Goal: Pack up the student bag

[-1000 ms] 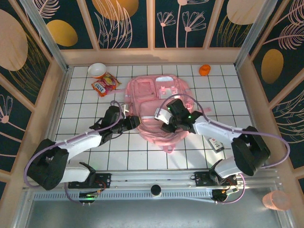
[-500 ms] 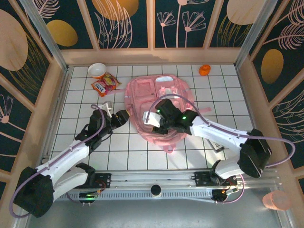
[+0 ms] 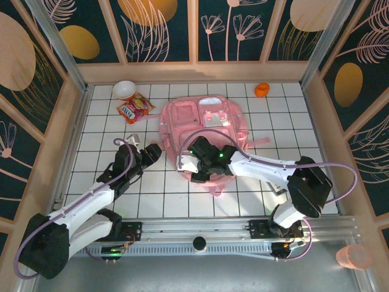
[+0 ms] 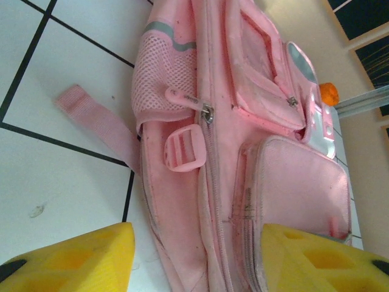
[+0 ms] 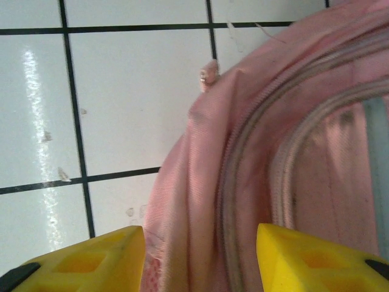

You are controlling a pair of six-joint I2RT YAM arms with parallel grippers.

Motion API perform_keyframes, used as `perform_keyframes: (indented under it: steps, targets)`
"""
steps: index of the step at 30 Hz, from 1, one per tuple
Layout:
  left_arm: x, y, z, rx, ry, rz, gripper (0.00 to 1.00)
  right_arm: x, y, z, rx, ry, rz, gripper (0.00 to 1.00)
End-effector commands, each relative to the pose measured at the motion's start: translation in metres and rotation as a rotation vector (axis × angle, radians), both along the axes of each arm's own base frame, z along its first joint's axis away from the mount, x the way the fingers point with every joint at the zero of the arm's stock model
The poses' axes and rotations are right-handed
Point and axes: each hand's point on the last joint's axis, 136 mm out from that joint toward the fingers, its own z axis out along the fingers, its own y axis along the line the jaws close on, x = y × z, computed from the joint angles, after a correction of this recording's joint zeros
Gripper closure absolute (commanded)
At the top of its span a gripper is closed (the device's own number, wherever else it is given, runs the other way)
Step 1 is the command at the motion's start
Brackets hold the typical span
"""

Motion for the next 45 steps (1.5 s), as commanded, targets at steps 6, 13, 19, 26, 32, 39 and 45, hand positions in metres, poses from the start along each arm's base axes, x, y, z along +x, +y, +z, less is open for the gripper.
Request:
perform_keyframes:
  steps: [6,13,19,26,32,39,45]
  targets:
    - [0.012,-0.006,0.009,-0.022,-0.023,-0.012,0.44,-0.015,-0.01,-0.008,-0.058,-0.038,0.042,0.48]
    - [0.015,-0.007,0.012,-0.008,-0.036,-0.017,0.43,0.011,0.0,-0.019,0.007,-0.087,-0.049,0.49]
    - [0.015,-0.006,0.014,0.027,-0.041,-0.029,0.42,0.016,-0.008,-0.01,0.005,-0.131,-0.057,0.82]
    - [0.018,-0.01,0.021,0.051,-0.075,-0.066,0.44,0.017,-0.024,0.033,0.072,-0.185,-0.029,1.0]
    - [0.024,-0.026,0.042,0.156,-0.185,-0.215,0.45,0.023,-0.042,0.078,0.163,-0.199,-0.017,1.0]
    - [0.014,-0.065,0.065,0.419,-0.509,-0.64,0.43,0.02,-0.063,0.095,0.199,-0.175,0.045,1.0]
    - [0.009,-0.081,0.033,0.517,-0.524,-0.899,0.4,0.019,-0.064,0.102,0.211,-0.165,0.06,1.0]
